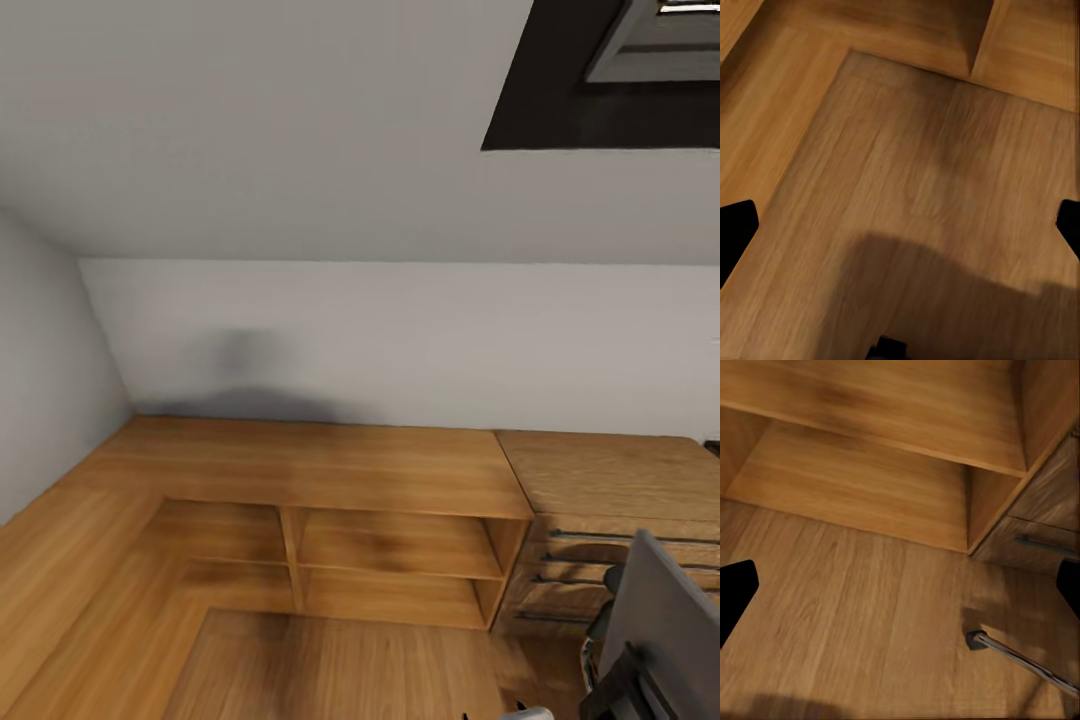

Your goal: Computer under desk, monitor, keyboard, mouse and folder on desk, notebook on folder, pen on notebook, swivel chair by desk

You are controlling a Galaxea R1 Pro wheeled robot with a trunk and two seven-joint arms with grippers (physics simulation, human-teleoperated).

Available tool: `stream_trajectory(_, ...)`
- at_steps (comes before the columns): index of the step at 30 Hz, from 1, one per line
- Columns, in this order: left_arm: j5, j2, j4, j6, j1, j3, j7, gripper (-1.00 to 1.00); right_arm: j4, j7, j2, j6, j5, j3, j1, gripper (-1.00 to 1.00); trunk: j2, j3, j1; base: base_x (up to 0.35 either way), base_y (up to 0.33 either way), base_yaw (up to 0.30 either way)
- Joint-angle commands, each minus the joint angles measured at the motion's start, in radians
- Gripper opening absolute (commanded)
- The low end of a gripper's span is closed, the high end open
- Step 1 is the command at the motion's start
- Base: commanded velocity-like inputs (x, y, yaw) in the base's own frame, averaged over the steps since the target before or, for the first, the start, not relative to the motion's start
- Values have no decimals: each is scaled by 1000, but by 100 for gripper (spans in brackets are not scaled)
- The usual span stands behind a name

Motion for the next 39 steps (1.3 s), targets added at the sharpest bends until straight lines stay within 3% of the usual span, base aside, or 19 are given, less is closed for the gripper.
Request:
stream_trajectory(1, -1, 0, -1, -2, 0, -9, 10, 100, 2, -8, 1, -2, 3, 8, -1, 100, -1, -3, 0, 188, 75, -210)
stream_trajectory(39, -2, -2, -1, 0, 0, -12, 6, 100, 2, -8, -2, -1, 3, 7, -1, 100, -1, -52, 0, 59, 40, -180)
